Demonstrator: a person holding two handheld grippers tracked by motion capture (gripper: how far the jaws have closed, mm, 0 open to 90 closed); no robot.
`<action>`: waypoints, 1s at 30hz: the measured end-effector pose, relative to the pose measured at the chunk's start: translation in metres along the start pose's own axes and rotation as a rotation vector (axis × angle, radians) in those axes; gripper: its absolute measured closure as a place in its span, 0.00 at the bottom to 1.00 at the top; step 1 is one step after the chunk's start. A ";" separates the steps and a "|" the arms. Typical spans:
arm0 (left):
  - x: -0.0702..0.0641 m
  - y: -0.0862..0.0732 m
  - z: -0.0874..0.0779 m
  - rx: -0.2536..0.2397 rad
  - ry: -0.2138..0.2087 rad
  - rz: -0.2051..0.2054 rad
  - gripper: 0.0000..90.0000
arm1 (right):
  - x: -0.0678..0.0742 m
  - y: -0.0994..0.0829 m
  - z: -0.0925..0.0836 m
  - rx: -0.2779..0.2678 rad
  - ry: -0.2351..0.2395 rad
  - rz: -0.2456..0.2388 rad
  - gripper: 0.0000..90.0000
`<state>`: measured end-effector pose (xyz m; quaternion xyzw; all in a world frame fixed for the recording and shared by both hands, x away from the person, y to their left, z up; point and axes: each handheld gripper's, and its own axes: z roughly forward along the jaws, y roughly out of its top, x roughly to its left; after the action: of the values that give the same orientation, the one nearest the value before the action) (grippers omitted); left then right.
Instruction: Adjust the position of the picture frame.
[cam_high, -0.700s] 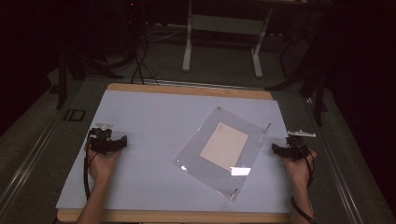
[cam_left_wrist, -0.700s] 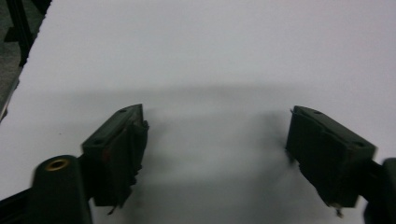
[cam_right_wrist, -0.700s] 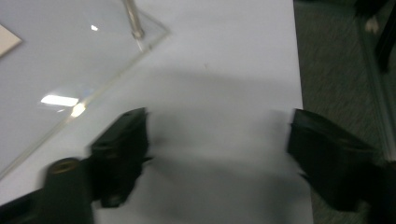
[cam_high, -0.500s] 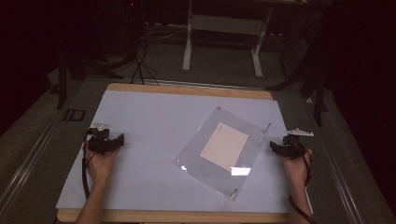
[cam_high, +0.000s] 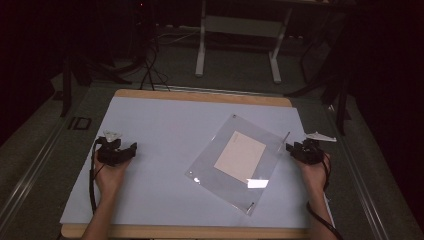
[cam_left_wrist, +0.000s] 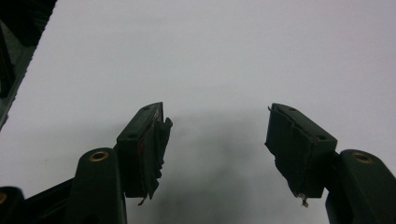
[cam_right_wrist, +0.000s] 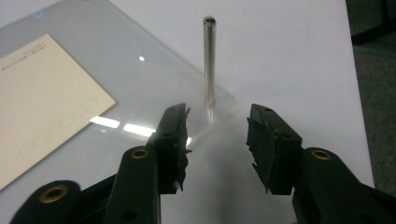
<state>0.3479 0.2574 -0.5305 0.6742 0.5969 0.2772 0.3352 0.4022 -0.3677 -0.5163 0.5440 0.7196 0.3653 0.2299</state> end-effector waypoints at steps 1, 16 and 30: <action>-0.001 0.000 0.000 0.001 -0.001 0.003 0.41 | 0.001 0.002 0.002 -0.012 -0.005 -0.008 0.65; -0.004 -0.001 0.004 0.012 -0.005 0.030 0.41 | 0.003 0.032 0.034 -0.040 0.006 0.026 0.93; -0.006 -0.001 0.007 0.006 0.001 0.032 0.42 | 0.013 0.038 0.042 -0.051 -0.038 0.001 0.95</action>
<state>0.3517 0.2510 -0.5354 0.6844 0.5871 0.2812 0.3285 0.4523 -0.3387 -0.5123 0.5452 0.7053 0.3731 0.2572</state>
